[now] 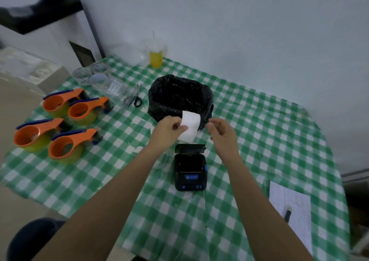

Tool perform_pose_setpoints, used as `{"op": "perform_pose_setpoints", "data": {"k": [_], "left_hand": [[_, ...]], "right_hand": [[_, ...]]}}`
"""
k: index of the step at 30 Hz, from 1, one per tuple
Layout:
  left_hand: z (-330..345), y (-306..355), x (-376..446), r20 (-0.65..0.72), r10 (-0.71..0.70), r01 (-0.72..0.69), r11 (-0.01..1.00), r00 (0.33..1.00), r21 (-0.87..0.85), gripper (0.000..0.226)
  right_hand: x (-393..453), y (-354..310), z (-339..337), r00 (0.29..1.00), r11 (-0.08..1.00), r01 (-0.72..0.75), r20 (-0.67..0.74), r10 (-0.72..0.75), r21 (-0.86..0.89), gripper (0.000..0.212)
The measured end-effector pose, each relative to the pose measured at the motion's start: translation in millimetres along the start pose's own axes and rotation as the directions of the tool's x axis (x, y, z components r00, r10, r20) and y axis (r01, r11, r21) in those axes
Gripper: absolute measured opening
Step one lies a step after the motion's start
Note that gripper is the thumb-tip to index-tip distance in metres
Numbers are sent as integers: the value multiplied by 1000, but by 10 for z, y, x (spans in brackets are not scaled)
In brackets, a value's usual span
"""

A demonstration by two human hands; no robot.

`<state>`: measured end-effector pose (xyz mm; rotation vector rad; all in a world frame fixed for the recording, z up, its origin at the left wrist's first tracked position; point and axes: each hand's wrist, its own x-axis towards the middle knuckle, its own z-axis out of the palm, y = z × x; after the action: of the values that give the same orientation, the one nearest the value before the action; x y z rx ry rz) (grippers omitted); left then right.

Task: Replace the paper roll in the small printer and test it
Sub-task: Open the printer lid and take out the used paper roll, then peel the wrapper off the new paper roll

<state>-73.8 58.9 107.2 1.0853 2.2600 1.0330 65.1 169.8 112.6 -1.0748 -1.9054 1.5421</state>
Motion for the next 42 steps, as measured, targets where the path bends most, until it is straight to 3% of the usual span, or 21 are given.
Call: {"op": "perform_pose_setpoints", "data": {"k": [6,11,13,19,22,29,38,42], "left_hand": [[-327,113,856,-87,39,-32,997,995,74,47],[-308,50,1306,-27,-48,53,978,998,202,21],[-227,-40,1318,14,-90,83,963,996,258,32],[-55,-391,749,10,-126,122,977,992,178,37],[21,-682,303,59,-244,231,958,968,171,39],[170,-1245,-352,138,-473,430,866,870,257,74],[224,-1287,-444,82,-416,380,882,906,279,55],[145,-1052,-452,19,-291,288,952,956,105,53]], "right_hand": [[354,-183,71,998,997,-52,30,54,-51,13],[538,-65,133,987,979,-147,51,155,-139,15],[544,2,148,978,971,-190,63,201,-143,15],[355,295,189,966,965,-229,90,241,-126,14],[217,487,244,957,960,-253,113,266,-117,18],[-97,758,398,957,952,-233,127,260,-197,17],[-274,769,478,942,947,-242,181,281,-214,19],[-337,687,410,952,955,-196,189,240,-223,17]]}}
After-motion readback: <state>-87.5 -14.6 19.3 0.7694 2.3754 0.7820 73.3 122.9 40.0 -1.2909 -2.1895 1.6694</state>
